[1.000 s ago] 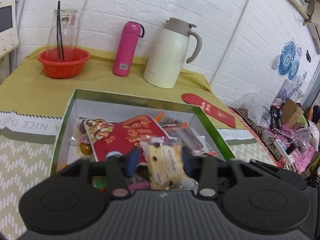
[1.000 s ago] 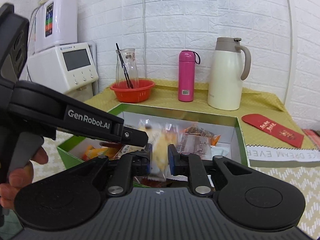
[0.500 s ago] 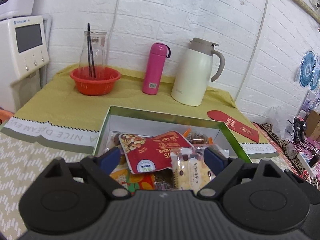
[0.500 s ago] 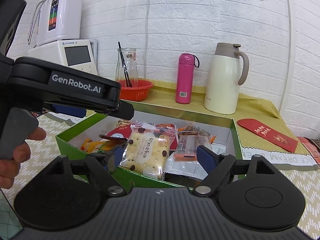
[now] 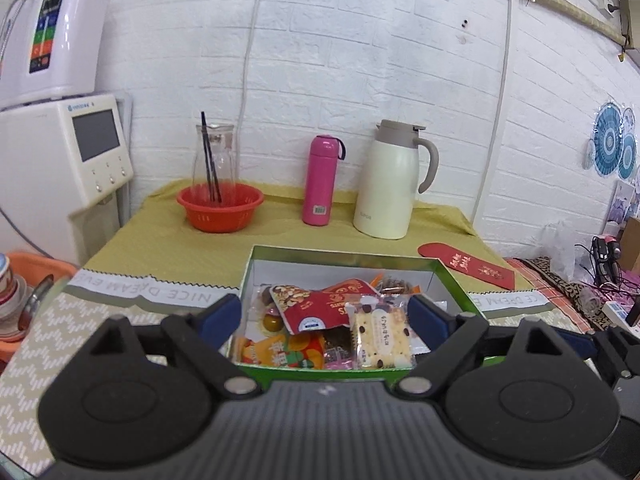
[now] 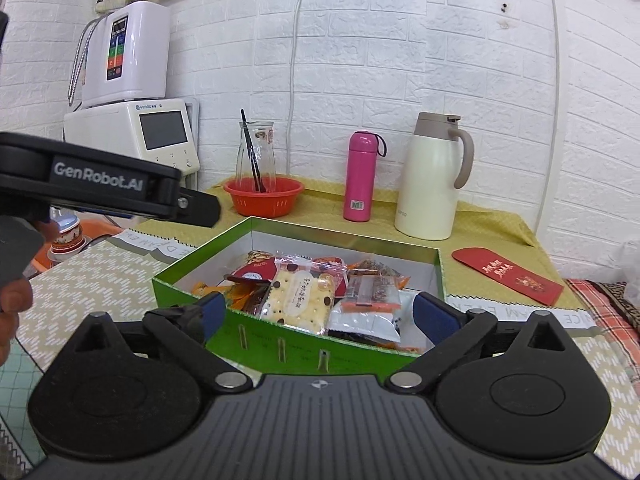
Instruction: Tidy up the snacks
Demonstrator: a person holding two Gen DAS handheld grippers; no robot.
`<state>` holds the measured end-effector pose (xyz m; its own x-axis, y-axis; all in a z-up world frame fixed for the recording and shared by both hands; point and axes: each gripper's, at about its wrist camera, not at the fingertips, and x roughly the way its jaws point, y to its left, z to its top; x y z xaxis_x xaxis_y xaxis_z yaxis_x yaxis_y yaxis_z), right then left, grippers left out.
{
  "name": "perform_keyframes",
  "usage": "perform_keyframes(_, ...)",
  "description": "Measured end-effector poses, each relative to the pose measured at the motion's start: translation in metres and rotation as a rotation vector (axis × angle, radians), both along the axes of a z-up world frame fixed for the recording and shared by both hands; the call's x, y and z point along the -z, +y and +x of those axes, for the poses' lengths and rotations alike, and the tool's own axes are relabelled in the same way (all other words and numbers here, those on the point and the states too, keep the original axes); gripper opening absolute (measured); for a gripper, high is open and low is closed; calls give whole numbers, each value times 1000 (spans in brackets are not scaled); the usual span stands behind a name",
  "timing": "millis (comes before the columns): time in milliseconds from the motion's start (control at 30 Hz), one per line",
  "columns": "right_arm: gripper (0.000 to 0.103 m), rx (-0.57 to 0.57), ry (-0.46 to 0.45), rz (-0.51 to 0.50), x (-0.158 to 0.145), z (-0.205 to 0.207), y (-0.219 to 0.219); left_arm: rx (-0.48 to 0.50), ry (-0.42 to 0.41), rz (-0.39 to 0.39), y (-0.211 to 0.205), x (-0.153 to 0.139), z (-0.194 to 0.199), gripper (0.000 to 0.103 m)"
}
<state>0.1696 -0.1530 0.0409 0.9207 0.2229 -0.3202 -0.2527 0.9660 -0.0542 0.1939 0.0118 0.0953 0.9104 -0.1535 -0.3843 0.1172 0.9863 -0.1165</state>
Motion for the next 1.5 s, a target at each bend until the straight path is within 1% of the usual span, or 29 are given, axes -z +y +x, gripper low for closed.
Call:
perform_keyframes(200,103,20,25,-3,0,-34,-8,-70,-6,82,-1,9,-39,89)
perform_keyframes(333,103,35,38,-3,2,-53,-11,-96,45,77,3,22,-59,89)
perform_keyframes(467,103,50,53,0,5,-69,-13,-118,66,144,-2,33,-78,89)
perform_keyframes(633,103,61,67,15,14,-85,-15,-92,96,127,-2,41,-97,89)
perform_keyframes(767,103,72,92,2,24,-94,-15,-88,105,142,-6,46,-106,89)
perform_keyframes(1033,103,91,130,11,37,-105,-19,-94,123,153,-6,55,-115,89)
perform_keyframes(1133,103,101,126,21,37,-106,-21,-105,119,161,-3,58,-118,89)
perform_keyframes(1233,103,106,121,27,36,-107,-22,-110,101,151,0,59,-121,89)
perform_keyframes(1333,103,106,123,28,36,-107,-22,-99,108,139,2,60,-121,89)
perform_keyframes(1433,103,105,126,28,37,-106,-22,-115,78,150,2,62,-125,89)
perform_keyframes(1500,103,108,130,28,38,-105,-22,-114,77,137,2,62,-125,89)
